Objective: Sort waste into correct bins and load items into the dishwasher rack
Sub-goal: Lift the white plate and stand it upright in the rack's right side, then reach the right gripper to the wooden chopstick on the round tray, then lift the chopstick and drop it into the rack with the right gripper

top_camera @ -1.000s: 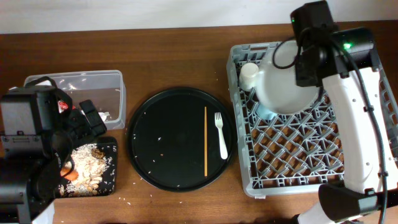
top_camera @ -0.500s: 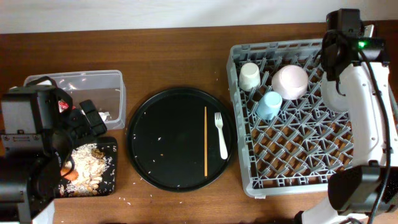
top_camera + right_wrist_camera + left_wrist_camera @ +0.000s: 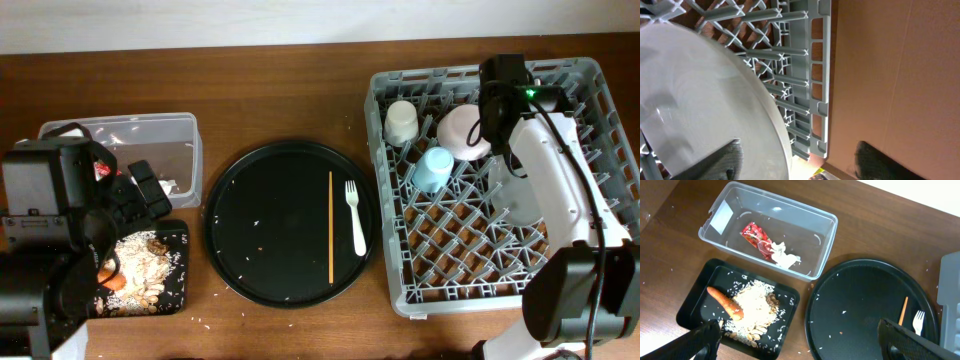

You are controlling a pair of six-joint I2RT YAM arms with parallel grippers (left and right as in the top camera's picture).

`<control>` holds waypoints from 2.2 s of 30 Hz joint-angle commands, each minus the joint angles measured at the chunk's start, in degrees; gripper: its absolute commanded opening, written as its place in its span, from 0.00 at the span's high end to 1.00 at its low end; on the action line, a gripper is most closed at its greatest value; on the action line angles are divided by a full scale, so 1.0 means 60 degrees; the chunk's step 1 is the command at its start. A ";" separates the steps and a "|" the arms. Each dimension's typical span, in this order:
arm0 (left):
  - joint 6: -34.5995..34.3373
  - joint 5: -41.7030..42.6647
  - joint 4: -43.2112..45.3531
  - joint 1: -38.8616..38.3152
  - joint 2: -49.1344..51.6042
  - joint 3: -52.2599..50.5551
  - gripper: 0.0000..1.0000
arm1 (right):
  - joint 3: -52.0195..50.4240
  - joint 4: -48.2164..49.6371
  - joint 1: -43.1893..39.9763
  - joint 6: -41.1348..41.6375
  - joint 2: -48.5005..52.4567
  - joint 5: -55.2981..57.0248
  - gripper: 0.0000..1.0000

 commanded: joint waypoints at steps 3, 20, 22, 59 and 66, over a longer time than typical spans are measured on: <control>0.0113 -0.0098 0.0015 0.0051 0.0015 0.0080 0.01 | 0.0404 -0.0007 0.0073 0.0066 -0.0248 0.0164 0.13; 0.0113 -0.0098 0.0015 0.0051 0.0015 0.0080 0.01 | 0.1504 -0.2091 0.2918 0.2018 -0.1351 -1.2819 0.68; 0.0113 -0.0098 0.0015 0.0051 0.0015 0.0080 0.01 | 0.1428 -0.1894 0.3767 0.4171 -0.1351 -1.0502 0.87; 0.0113 -0.0098 0.0015 0.0051 0.0015 0.0080 0.01 | -0.2721 0.5100 0.6910 0.7253 0.1173 -0.7868 0.96; 0.0113 -0.0098 0.0015 0.0051 0.0015 0.0080 0.01 | -0.0182 0.0907 0.5690 0.6073 -0.1107 -0.7326 0.96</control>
